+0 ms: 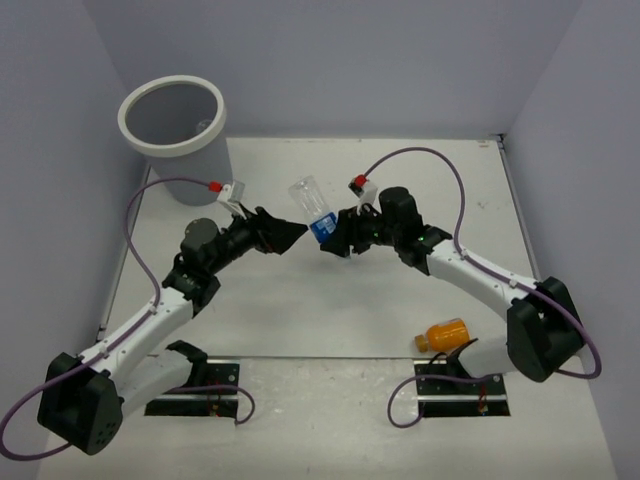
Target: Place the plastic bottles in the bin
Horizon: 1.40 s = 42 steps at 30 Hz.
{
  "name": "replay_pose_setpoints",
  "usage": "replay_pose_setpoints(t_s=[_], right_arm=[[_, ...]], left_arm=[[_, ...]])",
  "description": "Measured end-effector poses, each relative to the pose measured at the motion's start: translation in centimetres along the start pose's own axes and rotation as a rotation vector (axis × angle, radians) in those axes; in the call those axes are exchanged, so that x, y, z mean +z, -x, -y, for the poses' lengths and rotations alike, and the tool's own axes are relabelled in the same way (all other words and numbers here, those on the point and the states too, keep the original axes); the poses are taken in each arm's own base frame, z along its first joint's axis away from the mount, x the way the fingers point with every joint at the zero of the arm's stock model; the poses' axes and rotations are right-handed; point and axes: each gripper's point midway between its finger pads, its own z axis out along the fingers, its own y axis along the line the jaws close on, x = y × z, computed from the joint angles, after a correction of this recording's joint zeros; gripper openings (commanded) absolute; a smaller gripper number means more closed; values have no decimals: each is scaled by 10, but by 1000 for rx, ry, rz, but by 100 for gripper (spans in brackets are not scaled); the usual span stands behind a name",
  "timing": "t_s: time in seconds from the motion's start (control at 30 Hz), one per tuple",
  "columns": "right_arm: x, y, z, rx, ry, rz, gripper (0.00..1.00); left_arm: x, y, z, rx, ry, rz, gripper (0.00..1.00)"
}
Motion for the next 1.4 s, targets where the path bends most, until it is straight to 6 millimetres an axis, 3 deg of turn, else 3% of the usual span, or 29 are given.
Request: replay_pose_setpoints(t_s=[0.17,0.37,0.47,0.6,0.67,0.7,0.77,0.97,1.07,1.13,1.23,1.4], right_arm=[[-5,5,-46,-60,122,32,13],[-2,-12,-82,-105,213,-7,14],[-1,-19,-92,-116,240,-26,16],[-1,-22,-92,-120,240,-24,23],[-2,-22,-95,-123,242,-23,66],[-3,-21,-96,-124,243,-18,88],[-6,-19,-96,-117,233,-11,97],[-20,-11,-78,-59,92,27,99],[-34,-2,-65,-23,-21,76,99],[-50,7,-55,7,-107,136,99],[-82,23,-35,64,-231,252,99],[-123,29,8,180,-432,370,99]], left_arm=[[-1,5,16,0,-40,32,100],[0,5,16,-16,-28,50,100],[-1,5,14,-23,-27,63,70],[-3,3,19,-60,-41,68,38],[-4,5,24,-62,-57,74,16],[-5,6,26,-63,-61,79,11],[-6,8,26,-55,-61,85,11],[-4,25,17,4,21,129,11],[1,55,13,53,117,181,12],[8,90,12,98,182,235,13],[11,166,9,166,264,357,13],[-16,292,-20,280,475,591,15]])
